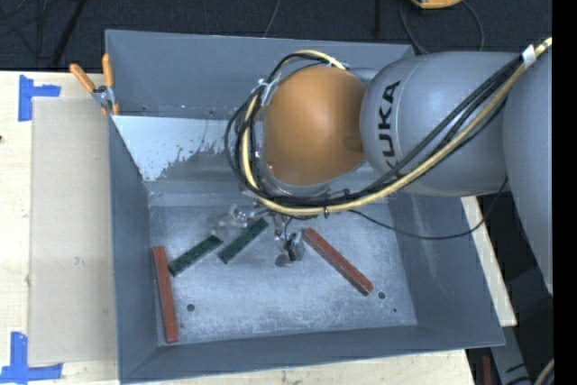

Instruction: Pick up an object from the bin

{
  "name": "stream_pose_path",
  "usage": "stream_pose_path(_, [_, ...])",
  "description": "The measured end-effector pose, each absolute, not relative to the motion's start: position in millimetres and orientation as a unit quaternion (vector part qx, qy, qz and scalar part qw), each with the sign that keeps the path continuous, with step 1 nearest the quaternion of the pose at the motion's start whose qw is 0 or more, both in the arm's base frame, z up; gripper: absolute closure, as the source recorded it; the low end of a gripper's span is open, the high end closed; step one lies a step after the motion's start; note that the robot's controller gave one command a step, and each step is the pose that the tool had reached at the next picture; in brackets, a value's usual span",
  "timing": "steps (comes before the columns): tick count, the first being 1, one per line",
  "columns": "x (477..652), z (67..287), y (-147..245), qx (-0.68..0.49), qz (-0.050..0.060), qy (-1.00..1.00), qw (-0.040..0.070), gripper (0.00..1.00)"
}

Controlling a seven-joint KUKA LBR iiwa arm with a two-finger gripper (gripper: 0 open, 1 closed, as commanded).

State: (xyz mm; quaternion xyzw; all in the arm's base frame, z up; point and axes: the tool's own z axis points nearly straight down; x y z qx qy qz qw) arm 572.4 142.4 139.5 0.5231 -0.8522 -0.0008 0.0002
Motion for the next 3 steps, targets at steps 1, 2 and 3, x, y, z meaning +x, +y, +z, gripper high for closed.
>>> stream_pose_path(1, [612.3, 66, 135, 0.537, -0.001, -0.843, 0.0, 0.0])
stream_pose_path(2, [613.4, 72, 135, 0.537, 0.0, -0.844, -0.002, 1.0])
stream_pose_path(3, [619.3, 196, 161, 0.639, 0.001, -0.77, -0.005, 1.0])
